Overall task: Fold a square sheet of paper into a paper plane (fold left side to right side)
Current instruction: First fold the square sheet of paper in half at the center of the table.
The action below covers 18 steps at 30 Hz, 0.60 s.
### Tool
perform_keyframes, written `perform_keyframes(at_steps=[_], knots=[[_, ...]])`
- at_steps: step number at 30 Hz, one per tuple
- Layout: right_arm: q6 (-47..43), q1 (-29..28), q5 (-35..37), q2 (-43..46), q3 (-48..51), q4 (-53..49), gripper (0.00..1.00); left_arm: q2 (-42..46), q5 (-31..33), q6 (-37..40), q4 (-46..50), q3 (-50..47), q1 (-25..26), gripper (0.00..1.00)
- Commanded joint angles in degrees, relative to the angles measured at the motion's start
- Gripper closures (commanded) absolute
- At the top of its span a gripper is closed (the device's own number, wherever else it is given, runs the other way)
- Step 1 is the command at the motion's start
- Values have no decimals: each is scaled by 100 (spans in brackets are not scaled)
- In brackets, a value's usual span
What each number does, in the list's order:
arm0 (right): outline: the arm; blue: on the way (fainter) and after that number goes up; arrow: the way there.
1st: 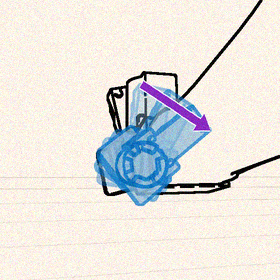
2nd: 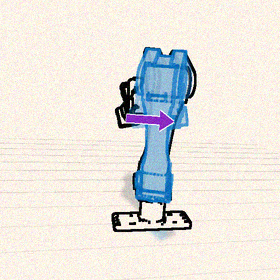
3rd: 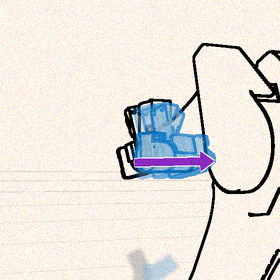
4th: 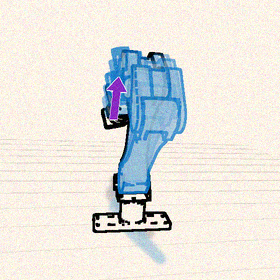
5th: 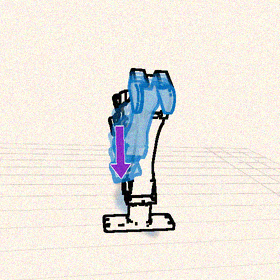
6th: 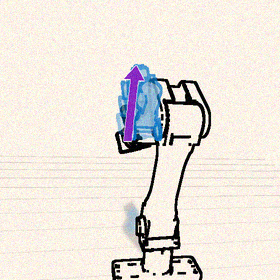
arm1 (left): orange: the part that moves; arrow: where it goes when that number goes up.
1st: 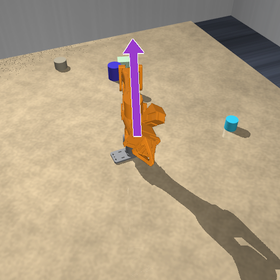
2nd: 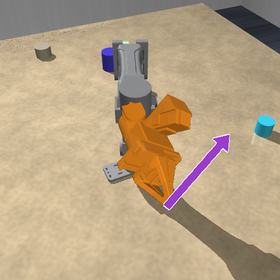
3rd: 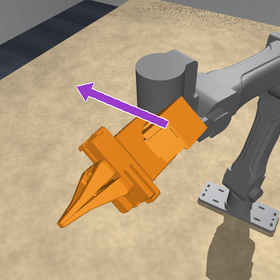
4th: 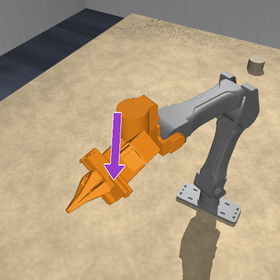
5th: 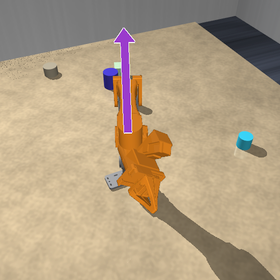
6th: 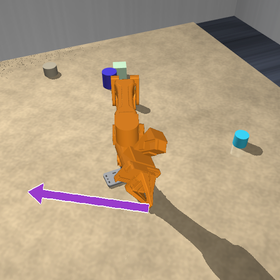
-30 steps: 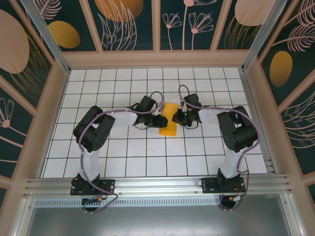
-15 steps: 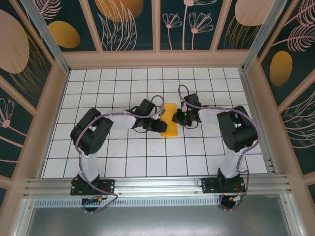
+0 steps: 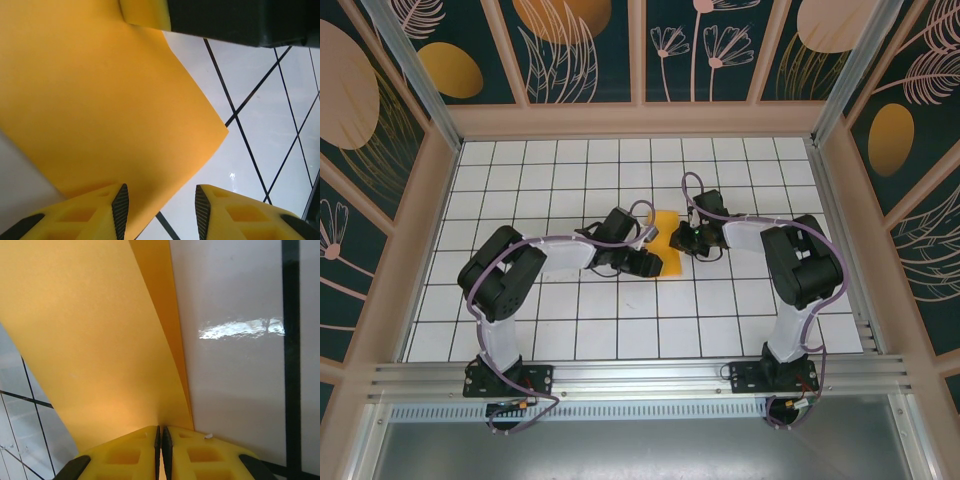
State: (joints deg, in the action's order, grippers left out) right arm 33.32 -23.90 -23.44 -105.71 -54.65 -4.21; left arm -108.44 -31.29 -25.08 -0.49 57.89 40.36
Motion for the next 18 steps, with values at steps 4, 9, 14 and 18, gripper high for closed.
perform_keyframes(at_steps=[4, 9, 14, 18], knots=[[-80, -88, 480, -431, 113, -555, 83, 149, 45, -23, -9, -184, 33, 57], [-89, -102, 489, -429, 116, -568, 83, 190, 54, -14, 26, -184, 33, 58], [-89, -104, 480, -446, 96, -565, 83, 406, -26, -14, 20, -550, 31, 58], [-98, -109, 472, -450, 78, -584, 83, 605, -238, -112, -175, -760, 32, 58]])
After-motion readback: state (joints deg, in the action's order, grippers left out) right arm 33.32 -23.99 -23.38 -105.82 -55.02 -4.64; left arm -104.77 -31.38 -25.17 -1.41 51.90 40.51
